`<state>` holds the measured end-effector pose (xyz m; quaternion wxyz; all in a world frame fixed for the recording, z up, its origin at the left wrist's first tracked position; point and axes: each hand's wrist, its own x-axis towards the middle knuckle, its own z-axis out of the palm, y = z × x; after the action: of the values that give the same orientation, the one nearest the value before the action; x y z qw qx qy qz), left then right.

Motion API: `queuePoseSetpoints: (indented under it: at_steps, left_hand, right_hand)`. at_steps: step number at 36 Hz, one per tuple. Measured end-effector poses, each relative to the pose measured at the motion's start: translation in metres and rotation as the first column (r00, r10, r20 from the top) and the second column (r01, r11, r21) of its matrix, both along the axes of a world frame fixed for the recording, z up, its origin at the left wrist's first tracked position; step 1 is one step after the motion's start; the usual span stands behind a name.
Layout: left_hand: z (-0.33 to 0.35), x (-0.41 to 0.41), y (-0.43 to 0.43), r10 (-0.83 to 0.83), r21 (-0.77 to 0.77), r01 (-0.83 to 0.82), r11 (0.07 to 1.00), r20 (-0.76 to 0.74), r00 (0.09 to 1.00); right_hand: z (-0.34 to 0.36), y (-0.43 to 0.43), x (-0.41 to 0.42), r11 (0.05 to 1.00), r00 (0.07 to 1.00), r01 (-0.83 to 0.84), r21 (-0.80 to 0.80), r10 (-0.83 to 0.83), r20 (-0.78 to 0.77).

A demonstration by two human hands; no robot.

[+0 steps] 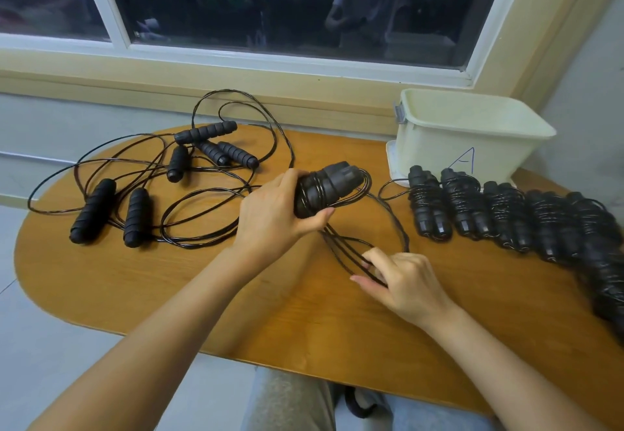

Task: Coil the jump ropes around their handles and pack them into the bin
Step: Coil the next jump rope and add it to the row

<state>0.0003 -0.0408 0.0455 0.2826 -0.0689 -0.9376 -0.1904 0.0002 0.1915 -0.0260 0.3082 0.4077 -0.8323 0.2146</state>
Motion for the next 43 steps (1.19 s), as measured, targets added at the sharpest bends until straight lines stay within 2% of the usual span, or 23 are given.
queuePoseSetpoints:
  at_steps: [5,15,20,22,26,29,33,35,40,43]
  left_hand:
    - [0.002,-0.004,-0.003,0.002,-0.004,-0.002,1.0,-0.004,1.0]
    - [0.004,-0.009,-0.007,-0.025,-0.061,0.025,0.998,-0.007,1.0]
    - [-0.002,-0.011,-0.008,-0.034,-0.034,0.034,0.999,-0.012,0.999]
    - [-0.003,-0.011,-0.006,-0.042,-0.022,0.041,0.999,-0.028,0.999]
    - [-0.002,-0.011,-0.005,-0.075,-0.024,0.074,0.997,-0.06,0.995]
    - [-0.001,-0.01,-0.005,-0.121,-0.029,0.119,0.992,-0.079,0.99]
    - [0.001,-0.009,-0.008,-0.171,-0.014,0.17,0.985,-0.108,0.979]
    - [0.001,-0.008,-0.009,-0.214,-0.02,0.213,0.977,-0.122,0.969]
    - [0.003,-0.005,-0.01,-0.377,-0.057,0.373,0.926,-0.134,0.917]
    - [0.005,0.002,-0.007,-0.482,-0.152,0.464,0.872,-0.114,0.869]
  right_hand:
    - [0.004,0.003,-0.001,1.0,0.989,-0.014,-0.023,0.017,0.147]
    - [-0.004,0.013,0.001,0.995,0.992,0.055,0.079,-0.063,0.109]
    - [-0.007,0.021,0.001,0.998,0.987,0.039,0.05,-0.047,0.154]
    - [-0.011,0.026,0.002,1.0,0.972,0.011,-0.005,-0.009,0.236]
    - [-0.014,0.036,0.0,0.988,0.876,0.045,-0.151,0.034,0.48]
    - [-0.015,0.039,-0.003,0.99,0.817,0.041,-0.137,0.046,0.575]
    - [0.0,0.045,-0.008,0.98,0.579,0.12,-0.156,0.059,0.813]
    - [0.009,0.05,-0.014,0.979,0.513,0.128,-0.16,0.073,0.855]
    - [0.035,0.051,-0.043,0.965,0.454,0.158,-0.21,0.118,0.883]
    - [0.054,0.045,-0.064,0.976,0.431,0.135,-0.171,0.097,0.897]
